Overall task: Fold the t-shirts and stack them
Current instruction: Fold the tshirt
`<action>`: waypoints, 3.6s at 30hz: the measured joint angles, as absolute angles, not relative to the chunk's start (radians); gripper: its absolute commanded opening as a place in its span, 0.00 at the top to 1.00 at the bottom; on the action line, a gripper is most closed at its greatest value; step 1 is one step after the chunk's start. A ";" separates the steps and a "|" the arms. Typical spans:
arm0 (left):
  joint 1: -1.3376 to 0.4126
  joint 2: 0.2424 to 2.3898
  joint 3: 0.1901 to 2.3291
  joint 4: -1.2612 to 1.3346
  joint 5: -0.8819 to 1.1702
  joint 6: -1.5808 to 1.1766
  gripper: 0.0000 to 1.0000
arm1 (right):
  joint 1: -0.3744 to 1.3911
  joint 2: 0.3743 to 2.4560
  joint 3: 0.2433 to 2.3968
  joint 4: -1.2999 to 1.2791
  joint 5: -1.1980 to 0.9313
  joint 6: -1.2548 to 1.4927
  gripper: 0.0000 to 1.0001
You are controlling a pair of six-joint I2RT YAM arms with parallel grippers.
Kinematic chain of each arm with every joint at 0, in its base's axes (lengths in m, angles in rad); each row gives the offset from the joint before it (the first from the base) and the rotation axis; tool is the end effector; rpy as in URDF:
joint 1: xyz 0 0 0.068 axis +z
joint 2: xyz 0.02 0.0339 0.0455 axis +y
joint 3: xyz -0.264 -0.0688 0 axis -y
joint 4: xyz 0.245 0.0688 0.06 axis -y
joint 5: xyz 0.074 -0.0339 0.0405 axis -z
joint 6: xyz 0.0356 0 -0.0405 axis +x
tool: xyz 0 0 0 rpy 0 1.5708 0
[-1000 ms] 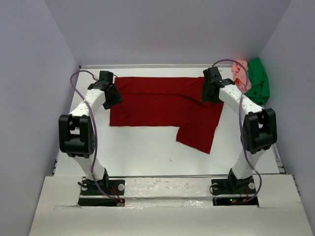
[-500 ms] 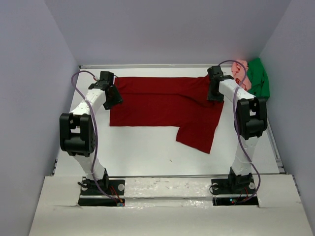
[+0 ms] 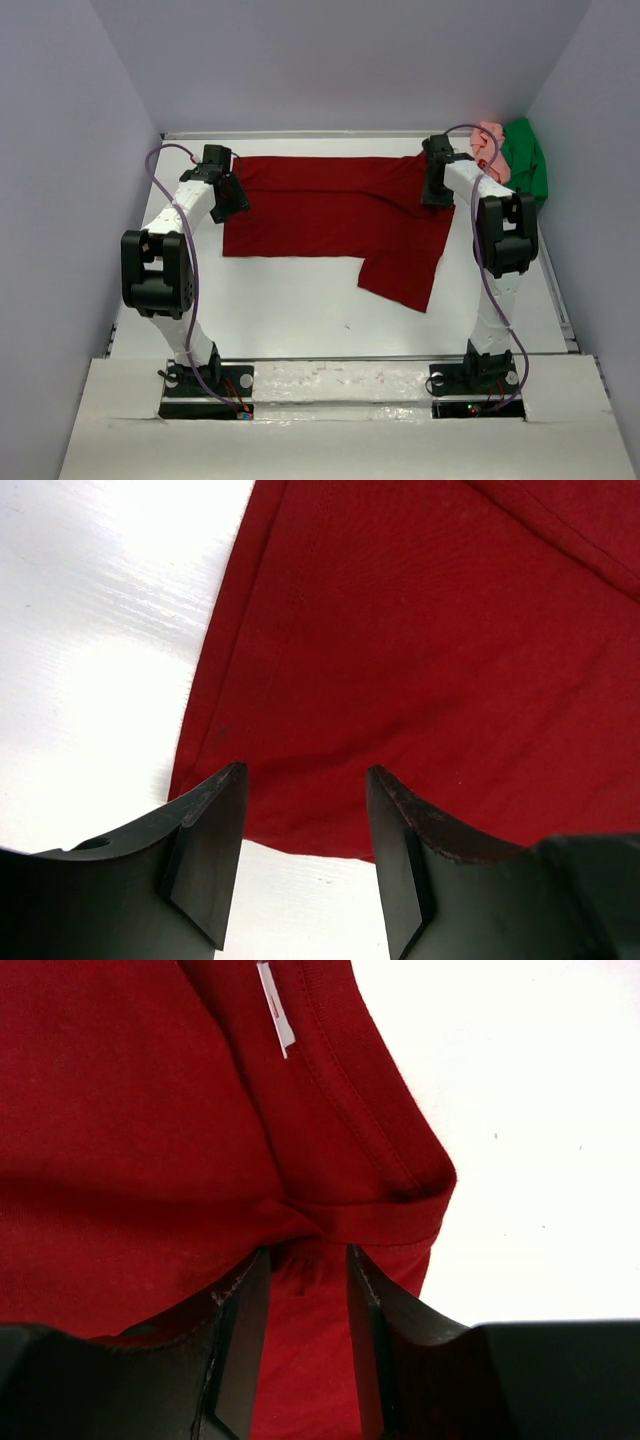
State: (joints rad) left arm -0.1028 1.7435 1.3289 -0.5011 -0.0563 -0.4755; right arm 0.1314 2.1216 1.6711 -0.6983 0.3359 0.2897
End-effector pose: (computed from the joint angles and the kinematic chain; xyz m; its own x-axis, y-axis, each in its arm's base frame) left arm 0.3787 -0.0371 0.2429 -0.7326 -0.3839 -0.5621 -0.3003 0.9233 -0.2392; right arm 0.4466 0.0472 0.1876 -0.8638 0.1579 -0.4784 0.2681 0.9481 -0.1712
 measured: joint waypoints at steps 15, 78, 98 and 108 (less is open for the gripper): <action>-0.103 1.744 1.329 -0.500 -0.052 -0.475 0.40 | 0.131 2.136 1.671 -0.695 0.332 0.288 1.00; -0.599 2.556 2.109 0.113 0.722 -0.676 0.51 | 0.124 1.995 1.853 -0.727 0.069 0.134 1.00; -0.607 2.636 2.123 0.172 0.732 -0.759 0.51 | 0.124 1.995 1.851 -0.728 0.065 0.134 1.00; -0.607 2.636 2.123 0.174 0.703 -0.776 0.51 | 0.124 1.987 1.827 -0.725 0.063 0.128 1.00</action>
State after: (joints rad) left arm -0.6071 2.6362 2.1235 0.1741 0.7029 -0.7761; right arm 0.1238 1.9869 1.8275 -0.7254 0.0628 0.1276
